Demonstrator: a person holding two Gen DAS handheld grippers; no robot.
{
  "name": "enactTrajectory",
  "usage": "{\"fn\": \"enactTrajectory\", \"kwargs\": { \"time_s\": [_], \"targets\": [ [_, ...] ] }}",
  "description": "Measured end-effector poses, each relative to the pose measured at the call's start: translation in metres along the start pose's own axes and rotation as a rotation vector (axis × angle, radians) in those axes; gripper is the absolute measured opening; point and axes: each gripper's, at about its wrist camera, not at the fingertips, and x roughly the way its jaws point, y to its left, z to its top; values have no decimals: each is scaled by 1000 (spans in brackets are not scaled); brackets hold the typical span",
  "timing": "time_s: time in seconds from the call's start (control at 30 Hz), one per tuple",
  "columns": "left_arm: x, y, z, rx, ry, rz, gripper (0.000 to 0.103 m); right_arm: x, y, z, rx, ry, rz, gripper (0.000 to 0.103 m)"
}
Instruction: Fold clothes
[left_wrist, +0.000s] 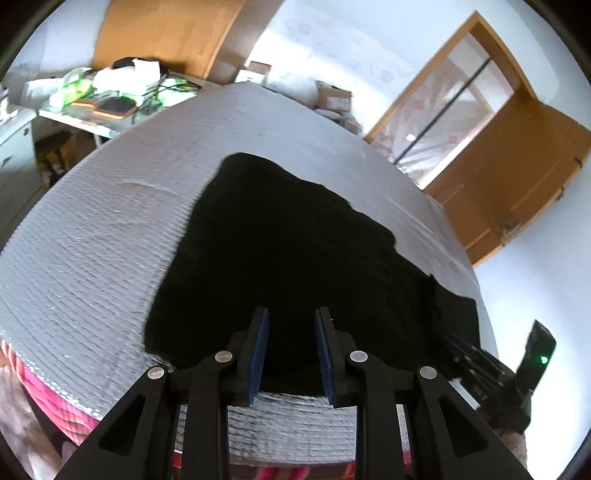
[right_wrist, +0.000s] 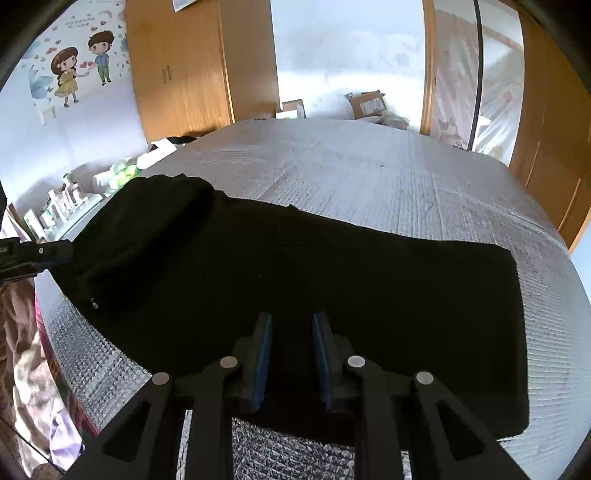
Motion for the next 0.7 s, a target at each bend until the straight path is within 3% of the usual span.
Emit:
{"fn": "enactTrajectory", "kwargs": {
  "time_s": [0.23, 0.4, 0.53, 0.7],
  "targets": [
    [-8, 16, 13, -22, -38, 44, 26, -15, 7, 11, 43, -43, 33, 23],
    [-10, 30, 23, -45, -45, 78, 27, -17, 39, 31, -28, -103, 144, 23],
    [-11, 38, 32, -31, -36, 94, 27, -6, 81, 45, -119, -103, 232, 24],
    [-12, 50, 45, -18, -19, 96, 27, 8, 135, 56, -183, -95, 351, 39]
  ]
}}
